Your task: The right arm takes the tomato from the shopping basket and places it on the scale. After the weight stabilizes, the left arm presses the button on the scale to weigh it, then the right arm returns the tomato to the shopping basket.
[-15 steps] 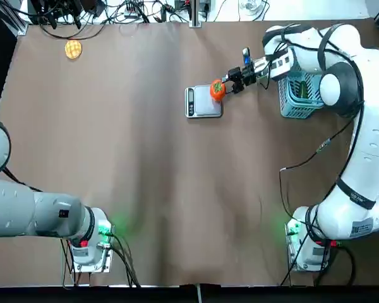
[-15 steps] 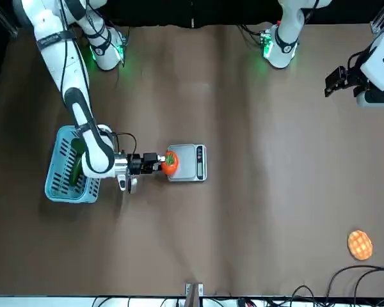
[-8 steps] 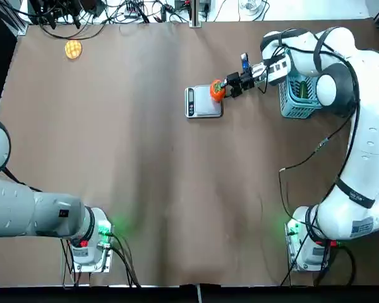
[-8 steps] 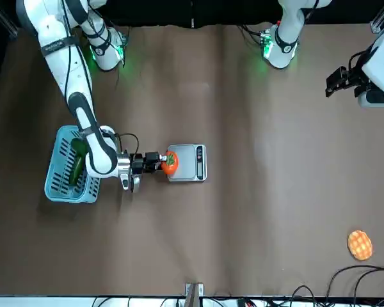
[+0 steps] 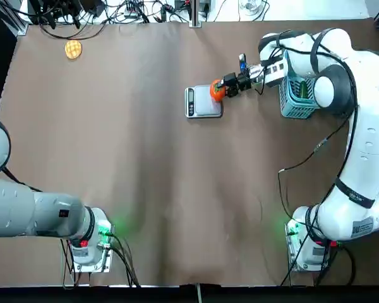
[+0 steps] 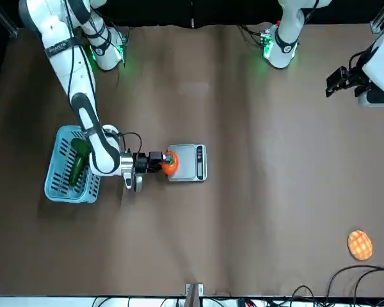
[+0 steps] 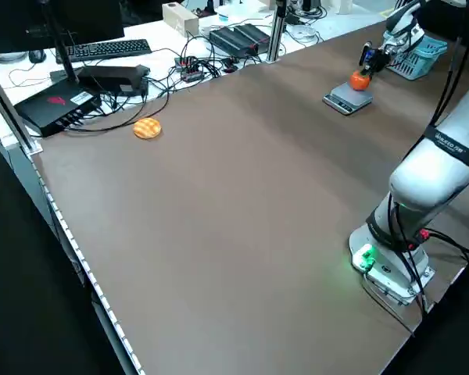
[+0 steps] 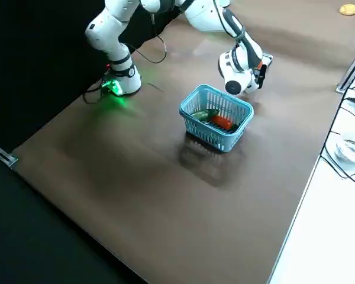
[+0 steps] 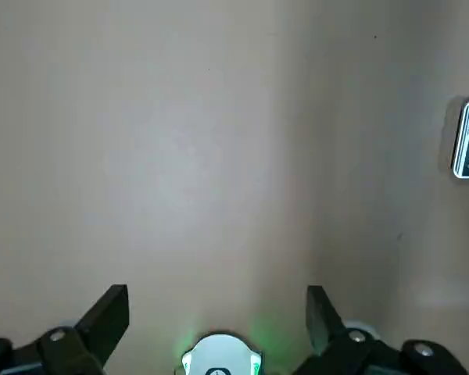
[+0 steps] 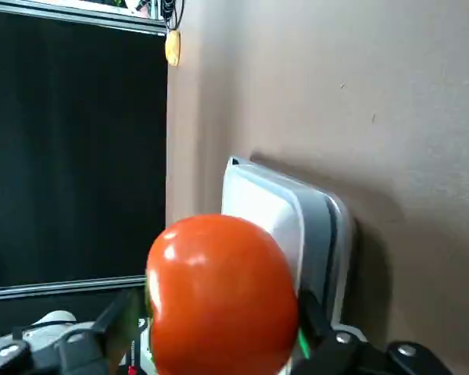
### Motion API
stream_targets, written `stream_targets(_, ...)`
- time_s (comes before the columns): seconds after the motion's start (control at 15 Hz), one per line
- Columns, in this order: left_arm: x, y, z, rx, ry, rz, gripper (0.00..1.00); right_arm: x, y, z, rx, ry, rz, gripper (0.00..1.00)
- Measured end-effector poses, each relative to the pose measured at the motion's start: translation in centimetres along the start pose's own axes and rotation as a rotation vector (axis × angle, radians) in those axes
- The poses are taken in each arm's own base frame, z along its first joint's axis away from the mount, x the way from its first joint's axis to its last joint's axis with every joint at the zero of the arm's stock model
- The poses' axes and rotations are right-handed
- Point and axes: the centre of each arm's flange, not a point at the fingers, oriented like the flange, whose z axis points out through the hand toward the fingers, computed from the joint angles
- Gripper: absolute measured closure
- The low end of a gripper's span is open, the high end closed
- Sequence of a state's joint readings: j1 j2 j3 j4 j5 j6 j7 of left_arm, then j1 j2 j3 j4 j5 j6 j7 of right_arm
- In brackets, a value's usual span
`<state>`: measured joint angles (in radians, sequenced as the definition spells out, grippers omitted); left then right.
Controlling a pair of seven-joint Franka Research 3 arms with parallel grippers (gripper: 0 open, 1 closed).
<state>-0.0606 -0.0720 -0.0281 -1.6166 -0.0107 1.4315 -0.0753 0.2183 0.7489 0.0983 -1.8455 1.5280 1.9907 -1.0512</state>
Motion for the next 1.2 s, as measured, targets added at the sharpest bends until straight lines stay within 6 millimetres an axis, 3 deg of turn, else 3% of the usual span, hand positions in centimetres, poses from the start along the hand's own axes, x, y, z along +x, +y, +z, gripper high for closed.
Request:
stream_targets(0.13,0.0,-0.2,0.0,0.0,0.0,-0.003,0.0,0.0,0.0,0.0,-0.001,0.001,-0.001,0.29)
stream_targets(0.47,0.0,-0.2,0.0,0.0,0.0,-0.003,0.0,0.8,-0.1,-0.7,-0.007,0.018,-0.015,0.29)
stream_targets(0.73,0.0,-0.2,0.0,0.0,0.0,-0.003,0.0,2.2,-1.4,-2.1,-0.018,0.038,-0.022,0.29)
stream_targets(1.0,0.0,-0.2,0.0,0.0,0.0,-0.003,0.0,4.1,-5.4,-4.9,-0.13,-0.01,-0.009,0.29)
stream_targets(1.2,0.0,-0.2,0.0,0.0,0.0,-0.004,0.0,6.3,-10.8,-9.5,-0.293,-0.046,-0.019,0.29)
